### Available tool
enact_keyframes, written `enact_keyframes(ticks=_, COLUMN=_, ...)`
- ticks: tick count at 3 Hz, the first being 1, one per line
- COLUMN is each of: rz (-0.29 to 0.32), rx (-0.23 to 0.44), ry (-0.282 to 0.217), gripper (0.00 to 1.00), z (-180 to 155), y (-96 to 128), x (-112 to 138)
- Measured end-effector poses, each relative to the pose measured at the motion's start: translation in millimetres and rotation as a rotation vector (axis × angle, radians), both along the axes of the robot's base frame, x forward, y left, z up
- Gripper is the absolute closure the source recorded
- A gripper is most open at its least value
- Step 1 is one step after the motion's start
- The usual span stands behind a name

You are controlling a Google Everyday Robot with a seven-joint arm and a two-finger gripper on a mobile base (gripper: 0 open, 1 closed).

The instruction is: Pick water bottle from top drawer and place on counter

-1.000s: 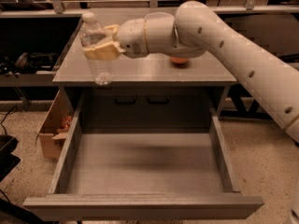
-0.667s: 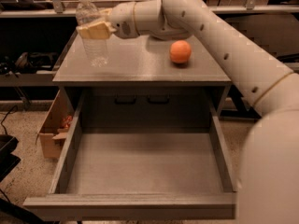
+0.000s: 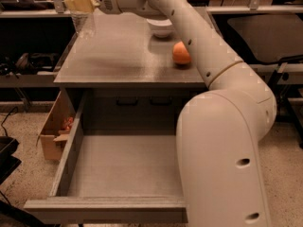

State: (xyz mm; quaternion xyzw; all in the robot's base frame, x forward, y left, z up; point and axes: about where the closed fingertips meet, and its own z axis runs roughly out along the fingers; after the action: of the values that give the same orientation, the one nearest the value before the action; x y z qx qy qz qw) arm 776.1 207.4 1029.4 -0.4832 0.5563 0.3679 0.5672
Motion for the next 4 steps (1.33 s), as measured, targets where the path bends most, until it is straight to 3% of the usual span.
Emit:
enact_keyframes(ticks=1, rz=-0.048, rx=0.02, ry=-0.052, gripper=1.0, z=10.4, y=-4.1, x=27.4)
enact_keyframes(ticks=2, rz=-0.089, rx=-0.012, ry=-0.051, gripper=1.0, z=-3.3, y=-14.4, x=42.9)
enact_keyframes(ticks=4, rz=-0.098, rx=-0.012, ry=-0.045, gripper=1.0, z=-17.2, y=-13.6, x=40.3)
